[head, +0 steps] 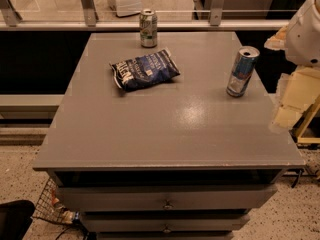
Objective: Pick redbull can
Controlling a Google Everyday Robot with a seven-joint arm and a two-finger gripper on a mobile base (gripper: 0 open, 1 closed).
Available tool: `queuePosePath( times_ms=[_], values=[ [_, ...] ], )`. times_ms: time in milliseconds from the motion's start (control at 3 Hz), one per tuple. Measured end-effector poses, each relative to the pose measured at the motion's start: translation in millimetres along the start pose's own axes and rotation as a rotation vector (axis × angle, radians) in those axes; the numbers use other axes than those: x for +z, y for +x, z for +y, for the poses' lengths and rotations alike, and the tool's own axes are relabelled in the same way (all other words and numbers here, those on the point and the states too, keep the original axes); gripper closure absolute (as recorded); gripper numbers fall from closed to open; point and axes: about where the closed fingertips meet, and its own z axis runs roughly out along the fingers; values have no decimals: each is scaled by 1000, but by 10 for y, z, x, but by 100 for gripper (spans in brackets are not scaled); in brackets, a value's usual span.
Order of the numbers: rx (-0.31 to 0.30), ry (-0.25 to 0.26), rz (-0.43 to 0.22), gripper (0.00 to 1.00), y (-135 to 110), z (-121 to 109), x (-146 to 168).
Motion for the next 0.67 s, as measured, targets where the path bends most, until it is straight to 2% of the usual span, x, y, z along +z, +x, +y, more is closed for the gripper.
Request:
queuePosePath(
  times_ms=[333,667],
  values=[
    [0,0,0,0,0,0,0],
    [43,42,-68,0,78,-142,6]
  ],
)
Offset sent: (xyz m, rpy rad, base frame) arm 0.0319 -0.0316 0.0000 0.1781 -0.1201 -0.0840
